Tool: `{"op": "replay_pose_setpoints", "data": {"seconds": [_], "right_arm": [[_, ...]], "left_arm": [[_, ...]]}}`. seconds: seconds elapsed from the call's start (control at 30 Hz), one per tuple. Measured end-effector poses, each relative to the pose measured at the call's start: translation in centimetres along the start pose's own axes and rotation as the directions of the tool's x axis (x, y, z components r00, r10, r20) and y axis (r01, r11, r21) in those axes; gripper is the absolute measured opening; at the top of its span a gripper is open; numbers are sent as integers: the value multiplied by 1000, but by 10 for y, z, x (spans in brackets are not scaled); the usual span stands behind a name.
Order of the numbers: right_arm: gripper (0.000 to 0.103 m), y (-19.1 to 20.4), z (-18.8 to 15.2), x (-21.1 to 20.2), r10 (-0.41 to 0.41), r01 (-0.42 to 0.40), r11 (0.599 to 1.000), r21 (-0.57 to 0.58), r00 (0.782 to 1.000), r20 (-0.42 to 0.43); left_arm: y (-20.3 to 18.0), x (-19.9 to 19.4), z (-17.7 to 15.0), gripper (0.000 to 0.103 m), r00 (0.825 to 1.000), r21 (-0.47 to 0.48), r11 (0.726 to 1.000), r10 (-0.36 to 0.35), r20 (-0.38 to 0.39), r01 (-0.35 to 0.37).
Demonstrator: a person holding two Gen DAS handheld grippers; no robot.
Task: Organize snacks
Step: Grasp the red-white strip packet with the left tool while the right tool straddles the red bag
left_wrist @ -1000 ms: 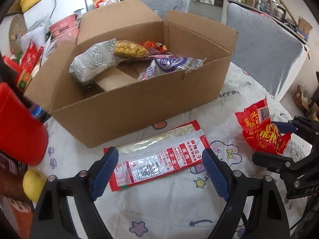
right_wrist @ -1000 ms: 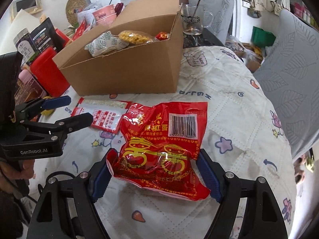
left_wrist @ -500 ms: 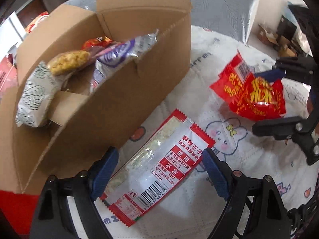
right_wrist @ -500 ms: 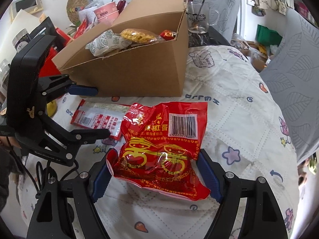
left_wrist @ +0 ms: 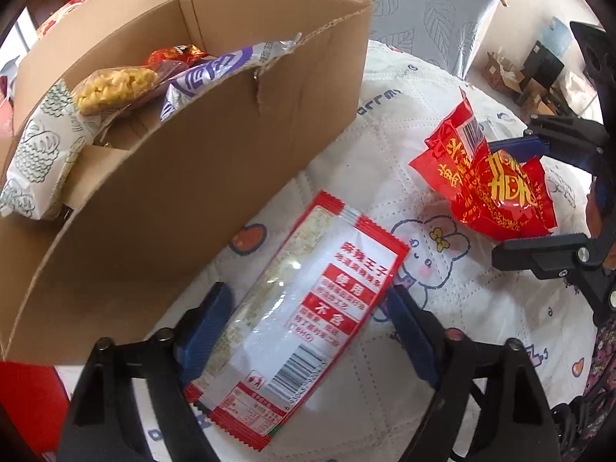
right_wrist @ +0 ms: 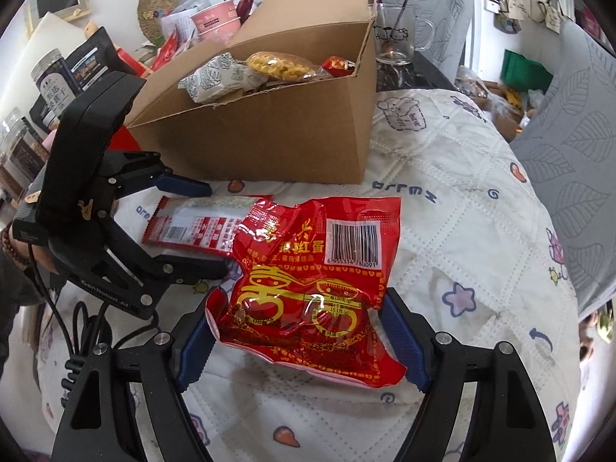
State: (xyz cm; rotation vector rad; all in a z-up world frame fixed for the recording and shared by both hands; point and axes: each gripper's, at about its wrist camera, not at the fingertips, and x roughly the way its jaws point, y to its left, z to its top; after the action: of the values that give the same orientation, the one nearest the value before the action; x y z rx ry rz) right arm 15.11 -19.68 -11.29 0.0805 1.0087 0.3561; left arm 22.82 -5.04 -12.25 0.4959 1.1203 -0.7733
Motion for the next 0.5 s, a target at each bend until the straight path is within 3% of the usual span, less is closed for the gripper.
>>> {"op": "replay_pose_setpoints", "data": {"seconds": [0.1,0.3,0.5], "right_arm": [[80,1,-1,-3,-1,1,1000,-4,1000,7],[80,1,-5,-11,1,0,1000,-7,1000,25],[80,5,-14,-20,10,-9,1000,-16,999,35]], "left_arm": [[-3,-8,-8,55,1000,-69,998,8,-2,-8],[-18,-23,-36,52,999,-228,972,47,-23,-52],[-33,-36,-70,51,997,-413,907,72,-25,-76]]}}
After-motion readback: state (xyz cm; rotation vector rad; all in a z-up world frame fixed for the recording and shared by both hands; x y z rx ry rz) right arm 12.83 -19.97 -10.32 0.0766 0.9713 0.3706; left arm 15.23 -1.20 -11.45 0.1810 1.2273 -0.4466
